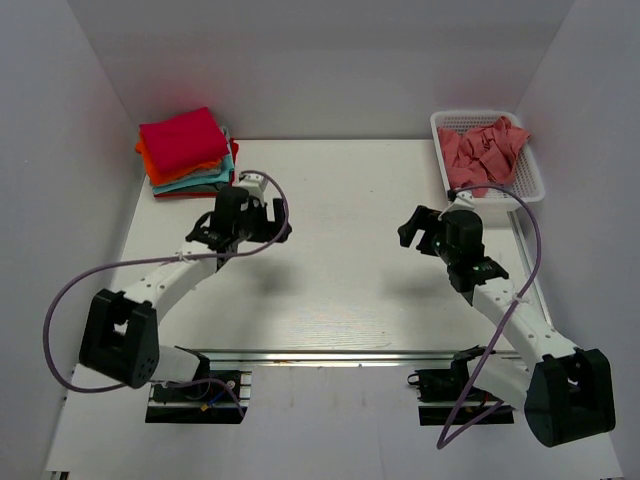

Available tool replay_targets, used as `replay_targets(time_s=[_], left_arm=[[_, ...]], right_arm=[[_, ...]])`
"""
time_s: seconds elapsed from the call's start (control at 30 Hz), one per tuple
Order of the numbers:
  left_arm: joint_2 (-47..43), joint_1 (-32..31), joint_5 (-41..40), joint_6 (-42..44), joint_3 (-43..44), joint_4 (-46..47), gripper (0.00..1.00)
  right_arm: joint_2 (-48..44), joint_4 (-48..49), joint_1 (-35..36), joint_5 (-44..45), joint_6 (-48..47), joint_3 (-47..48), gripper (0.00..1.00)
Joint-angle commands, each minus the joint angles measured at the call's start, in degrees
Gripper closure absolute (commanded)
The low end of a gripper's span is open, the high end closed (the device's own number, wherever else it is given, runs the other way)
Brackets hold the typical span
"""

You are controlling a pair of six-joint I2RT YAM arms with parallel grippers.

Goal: Fold and stack the t-shirts
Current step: Put the neatly folded tshirt into the corner of the board with the left arm

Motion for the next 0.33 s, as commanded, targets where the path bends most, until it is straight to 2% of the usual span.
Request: replay_targets(time_s=[0.0, 0.13, 0.3], left_arm=[[-8.7, -1.7, -6.9, -1.6, -3.0, 1.1, 0.00], [-11.6, -3.9, -8.9, -1.6, -7.4, 0.5, 0.00], [-11.4, -5.0, -10.0, -1.1, -7.4, -0.2, 0.00]], right_arm=[[-0.9, 2.5, 0.0, 0.0, -0.5, -1.7, 0.09], [-0.5, 3.1, 0.0, -0.5, 0.2, -3.5, 0.09], [-1.2, 4.6, -0.2, -0.7, 0.3, -5.0, 0.09]])
